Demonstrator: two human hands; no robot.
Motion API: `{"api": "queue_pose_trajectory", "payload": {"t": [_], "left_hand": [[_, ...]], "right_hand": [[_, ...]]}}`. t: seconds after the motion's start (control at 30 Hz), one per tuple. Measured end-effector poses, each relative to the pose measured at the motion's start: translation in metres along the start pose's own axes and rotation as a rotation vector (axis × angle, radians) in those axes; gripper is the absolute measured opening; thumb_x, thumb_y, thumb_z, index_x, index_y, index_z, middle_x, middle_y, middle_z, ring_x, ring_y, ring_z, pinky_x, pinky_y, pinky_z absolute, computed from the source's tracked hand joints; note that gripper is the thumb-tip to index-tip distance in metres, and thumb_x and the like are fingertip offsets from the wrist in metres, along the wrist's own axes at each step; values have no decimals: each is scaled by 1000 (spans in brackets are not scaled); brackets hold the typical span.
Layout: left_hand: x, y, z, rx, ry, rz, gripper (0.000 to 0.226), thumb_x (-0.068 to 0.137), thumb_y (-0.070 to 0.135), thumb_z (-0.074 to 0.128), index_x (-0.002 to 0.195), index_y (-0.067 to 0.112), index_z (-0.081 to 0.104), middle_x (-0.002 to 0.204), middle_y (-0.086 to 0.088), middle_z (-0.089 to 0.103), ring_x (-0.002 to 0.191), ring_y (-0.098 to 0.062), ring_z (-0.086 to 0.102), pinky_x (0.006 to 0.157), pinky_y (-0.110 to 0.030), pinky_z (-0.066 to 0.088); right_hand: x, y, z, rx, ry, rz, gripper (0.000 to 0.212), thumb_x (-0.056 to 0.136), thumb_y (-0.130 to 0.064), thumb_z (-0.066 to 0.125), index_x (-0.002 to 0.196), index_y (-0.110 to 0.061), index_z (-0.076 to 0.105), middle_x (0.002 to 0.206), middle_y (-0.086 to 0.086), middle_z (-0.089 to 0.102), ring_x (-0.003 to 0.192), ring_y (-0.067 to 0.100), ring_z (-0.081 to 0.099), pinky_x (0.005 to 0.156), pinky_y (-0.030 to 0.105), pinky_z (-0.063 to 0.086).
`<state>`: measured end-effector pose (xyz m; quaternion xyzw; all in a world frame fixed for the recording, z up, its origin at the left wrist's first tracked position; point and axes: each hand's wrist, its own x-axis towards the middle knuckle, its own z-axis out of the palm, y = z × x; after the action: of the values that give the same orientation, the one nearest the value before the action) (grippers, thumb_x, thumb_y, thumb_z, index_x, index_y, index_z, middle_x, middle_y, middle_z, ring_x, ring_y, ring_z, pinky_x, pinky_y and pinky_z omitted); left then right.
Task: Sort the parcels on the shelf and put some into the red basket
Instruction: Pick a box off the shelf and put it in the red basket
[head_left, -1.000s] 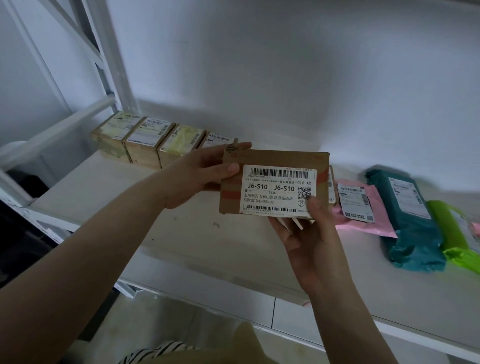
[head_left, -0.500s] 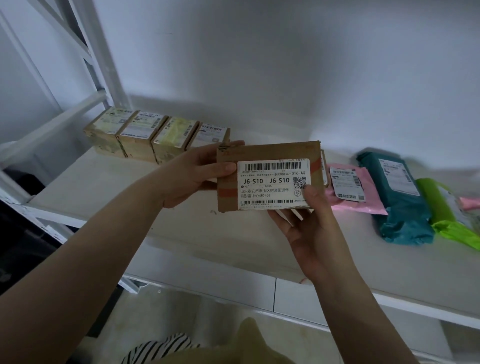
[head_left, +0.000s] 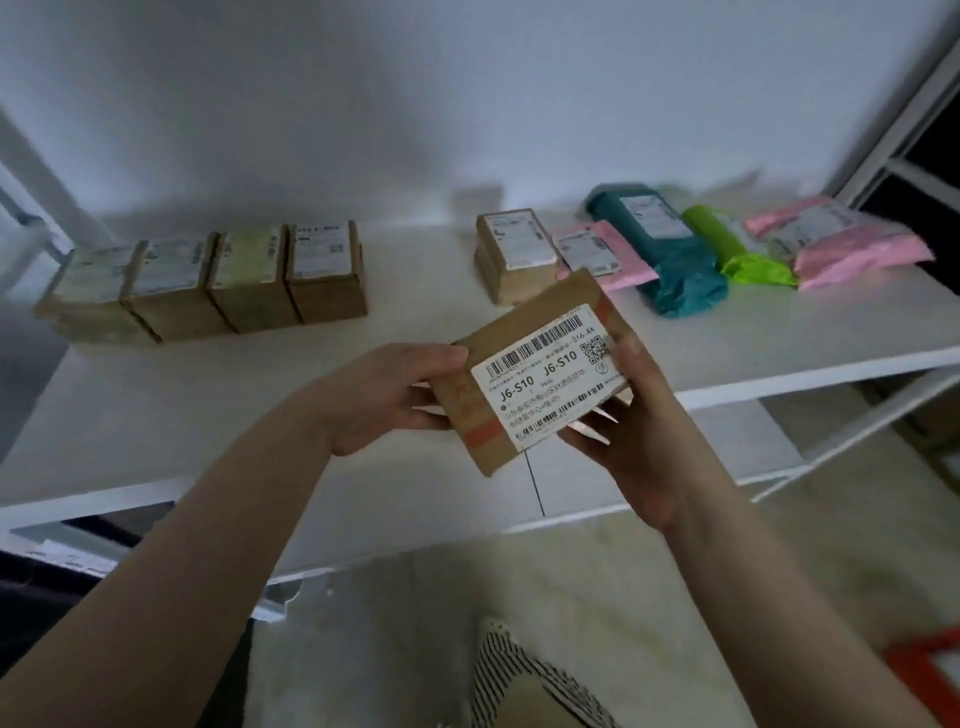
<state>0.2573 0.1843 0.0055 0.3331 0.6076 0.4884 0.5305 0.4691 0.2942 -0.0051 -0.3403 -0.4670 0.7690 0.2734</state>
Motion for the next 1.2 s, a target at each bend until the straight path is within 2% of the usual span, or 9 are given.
{"api": "queue_pose_trajectory", "payload": {"t": [0.07,0.17,0.23,0.4,0.57,0.7,0.8,0.9,1.2], "left_hand": [[3,-16,23,-10,-28,-27,33,80,39,61,105,20,72,108,-5,74,103,-21,69,90,-36,54],[10,-37,69,-71,-49,-70,29,92,33,58,112,14,67,116,-10,69,106,-26,67,90,-36,55],[14,-51,106,-89,-90,-91,29,93,33,57,113,14,68,118,-9,69,110,-27,66,93,-37,54],[15,-78,208,-54,-230,-135,28,97,32,51,109,15,70,109,-2,74,110,-21,67,99,-41,50],[29,-96,300,0,-335,-162,25,96,32,53,107,16,69,98,4,76,103,-19,68,99,-43,51],[42,-117,400,120,-469,-210,39,95,38,53,127,15,60,117,-3,69,111,-22,65,99,-40,50],[52,-131,484,206,-556,-241,41,93,45,55,126,22,57,119,-1,66,116,-24,61,100,-38,48],[58,-140,560,263,-620,-257,27,92,46,55,113,28,60,112,6,66,115,-21,59,105,-42,44],[98,-137,733,334,-734,-283,29,89,54,55,101,28,62,105,11,67,106,-14,63,103,-40,45]], "right_hand": [[-20,16,-13,10,127,-2,62,68,-67,67,118,-31,61,109,3,74,112,24,66,98,44,52],[-55,43,-42,5,249,102,121,47,-72,82,149,-26,36,136,10,61,125,28,57,102,46,50],[-80,60,-64,10,292,166,136,40,-71,86,153,-24,28,139,7,59,126,27,57,99,45,51],[-138,78,-127,86,419,158,117,53,-61,83,152,-26,32,128,-6,67,116,16,65,93,40,53],[-184,79,-198,152,566,122,101,55,-47,84,145,-26,44,121,-4,70,110,16,67,92,38,54],[-233,80,-286,211,716,113,89,64,-37,86,143,-24,47,122,1,69,106,18,68,96,37,52],[-271,75,-359,231,811,101,84,70,-37,83,144,-23,46,124,2,67,106,19,67,98,37,51],[-307,67,-424,221,874,106,70,80,-34,76,142,-21,47,123,2,67,108,20,65,102,40,49],[-354,25,-576,220,971,86,61,72,-47,79,127,-27,63,115,-3,72,108,18,67,99,38,49]]}}
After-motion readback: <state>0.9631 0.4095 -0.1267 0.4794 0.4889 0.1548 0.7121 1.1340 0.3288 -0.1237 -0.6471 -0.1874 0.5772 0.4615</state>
